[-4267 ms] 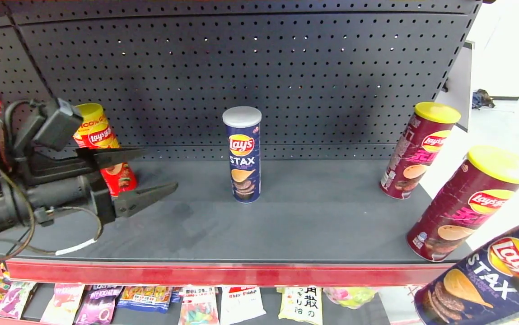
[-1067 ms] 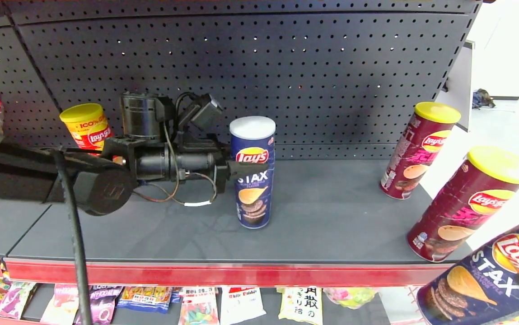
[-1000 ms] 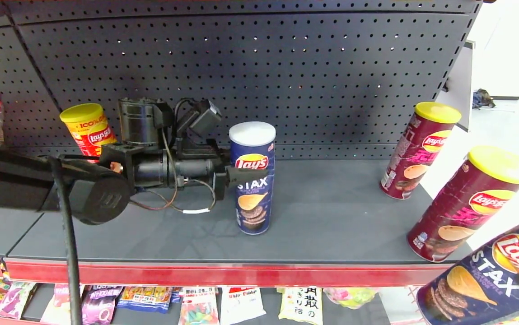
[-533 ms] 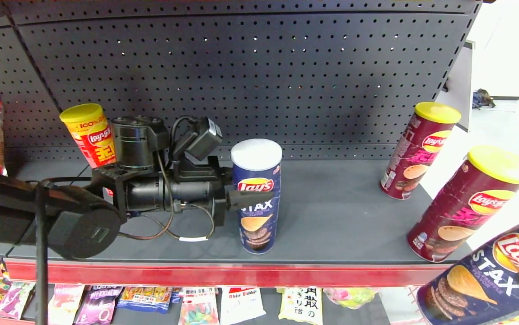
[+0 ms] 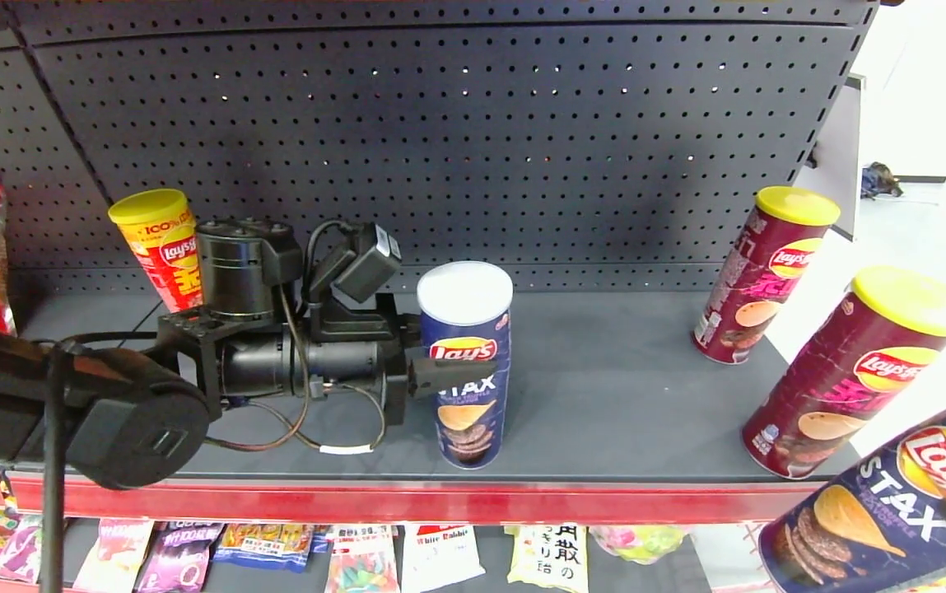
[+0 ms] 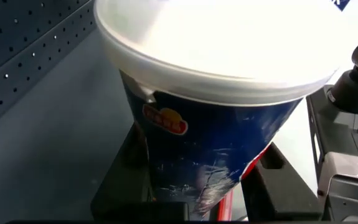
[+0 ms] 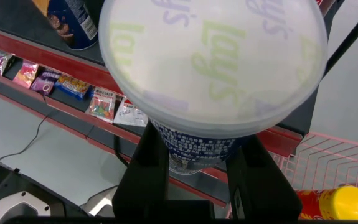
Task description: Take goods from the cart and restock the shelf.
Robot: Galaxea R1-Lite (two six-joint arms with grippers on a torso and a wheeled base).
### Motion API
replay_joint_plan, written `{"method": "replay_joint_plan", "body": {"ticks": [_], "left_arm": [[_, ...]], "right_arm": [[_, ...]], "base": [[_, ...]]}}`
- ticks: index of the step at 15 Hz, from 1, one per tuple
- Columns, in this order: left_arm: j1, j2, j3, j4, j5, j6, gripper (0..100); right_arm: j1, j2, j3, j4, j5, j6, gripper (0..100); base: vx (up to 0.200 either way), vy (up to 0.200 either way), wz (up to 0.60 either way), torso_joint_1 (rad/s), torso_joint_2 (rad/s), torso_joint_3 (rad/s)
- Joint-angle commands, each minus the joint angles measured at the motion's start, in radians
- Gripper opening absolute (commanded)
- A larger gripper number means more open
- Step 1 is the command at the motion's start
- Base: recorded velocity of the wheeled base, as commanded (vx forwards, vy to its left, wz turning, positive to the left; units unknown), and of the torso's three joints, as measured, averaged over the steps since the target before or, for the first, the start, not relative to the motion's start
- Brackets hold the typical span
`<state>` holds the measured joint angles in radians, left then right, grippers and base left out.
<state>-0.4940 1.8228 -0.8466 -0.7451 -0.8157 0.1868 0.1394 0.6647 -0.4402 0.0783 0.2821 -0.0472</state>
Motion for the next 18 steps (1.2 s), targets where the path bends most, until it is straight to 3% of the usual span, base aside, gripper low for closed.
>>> {"method": "replay_joint_plan", "body": {"ticks": [1,8,9,15,18], "left_arm": [[0.0,-0.002,0.003,0.001,0.0,0.0,0],[0.0,0.001,0.003,0.001,0.0,0.005,0],[0.0,0.001,0.003,0.0,-0.002,0.006,100],[0.005,-0.014,0.014,0.001,0.003,0.005,100],[0.029,-0.083,0.127,0.0,0.053,0.005,100]], "right_arm": [[0.0,0.001,0.0,0.0,0.0,0.0,0],[0.0,0.001,0.0,0.0,0.0,-0.002,0],[0.002,0.001,-0.002,0.0,0.0,0.0,0],[0.008,0.007,-0.008,0.0,0.003,-0.002,0],[0.026,0.044,-0.043,0.001,0.012,-0.005,0]], "base": [[0.0,0.0,0.0,0.0,0.0,0.0],[0.0,0.0,0.0,0.0,0.0,0.0],[0.0,0.0,0.0,0.0,0.0,0.0],[0.0,0.0,0.0,0.0,0.0,0.0],[0.0,0.0,0.0,0.0,0.0,0.0]]}}
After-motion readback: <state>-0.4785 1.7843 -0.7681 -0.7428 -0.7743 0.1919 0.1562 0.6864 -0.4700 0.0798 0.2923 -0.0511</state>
